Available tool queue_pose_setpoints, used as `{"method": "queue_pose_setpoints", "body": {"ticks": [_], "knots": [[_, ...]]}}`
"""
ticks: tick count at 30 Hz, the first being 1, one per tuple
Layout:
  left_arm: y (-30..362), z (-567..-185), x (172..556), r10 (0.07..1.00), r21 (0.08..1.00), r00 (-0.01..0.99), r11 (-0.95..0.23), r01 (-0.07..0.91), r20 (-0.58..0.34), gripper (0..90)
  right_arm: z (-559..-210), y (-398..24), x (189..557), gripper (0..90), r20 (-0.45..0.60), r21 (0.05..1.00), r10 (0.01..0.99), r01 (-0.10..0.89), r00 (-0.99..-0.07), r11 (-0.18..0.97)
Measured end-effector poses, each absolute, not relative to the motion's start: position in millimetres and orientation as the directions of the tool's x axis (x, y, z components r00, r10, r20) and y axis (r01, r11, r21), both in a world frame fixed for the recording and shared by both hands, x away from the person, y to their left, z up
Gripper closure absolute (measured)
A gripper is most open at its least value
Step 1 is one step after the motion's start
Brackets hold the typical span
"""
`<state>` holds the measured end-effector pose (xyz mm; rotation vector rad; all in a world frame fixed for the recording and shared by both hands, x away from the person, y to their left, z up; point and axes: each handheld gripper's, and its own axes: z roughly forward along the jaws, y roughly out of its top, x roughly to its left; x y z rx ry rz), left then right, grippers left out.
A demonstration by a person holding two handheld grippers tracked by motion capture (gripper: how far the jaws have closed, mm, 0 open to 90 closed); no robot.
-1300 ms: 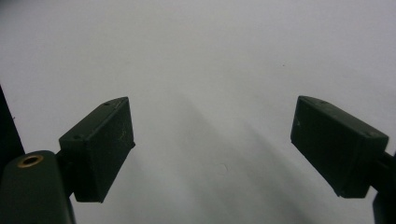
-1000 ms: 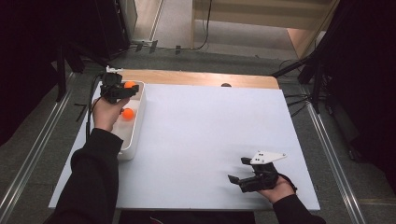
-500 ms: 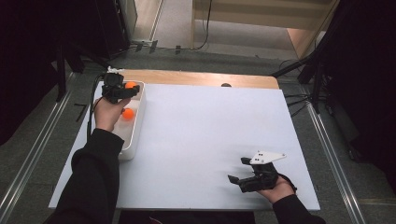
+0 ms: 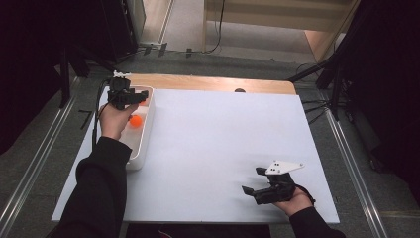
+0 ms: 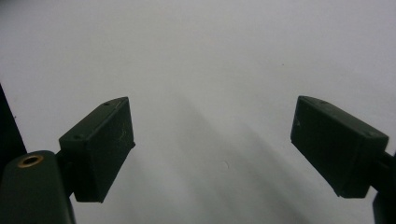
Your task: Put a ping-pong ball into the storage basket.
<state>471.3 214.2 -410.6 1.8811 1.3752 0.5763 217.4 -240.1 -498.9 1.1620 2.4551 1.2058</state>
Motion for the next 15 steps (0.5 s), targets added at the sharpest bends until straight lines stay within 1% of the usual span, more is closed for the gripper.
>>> {"method": "queue_pose_setpoints", "body": {"ticks": [4, 6, 7, 13, 15], "knots": [[216, -407, 470, 0.939, 0.769, 0.335, -0.162, 0.619, -0.072, 33.8, -499, -241, 217, 11.8, 0.176, 0.732, 0.71, 0.573, -0.682, 0.369], [216, -404, 469, 0.938, 0.771, 0.338, -0.157, 0.617, -0.079, 33.4, -499, -241, 217, 11.8, 0.176, 0.732, 0.71, 0.573, -0.682, 0.369], [216, -403, 469, 0.935, 0.77, 0.344, -0.158, 0.618, -0.084, 31.4, -499, -241, 217, 11.8, 0.174, 0.732, 0.71, 0.572, -0.682, 0.37], [215, -397, 465, 0.914, 0.76, 0.384, -0.155, 0.631, -0.132, 30.6, -499, -241, 217, 11.8, 0.179, 0.732, 0.71, 0.574, -0.681, 0.366], [214, -395, 464, 0.909, 0.757, 0.394, -0.159, 0.634, -0.139, 28.4, -498, -241, 217, 11.8, 0.179, 0.732, 0.71, 0.575, -0.681, 0.366]]}}
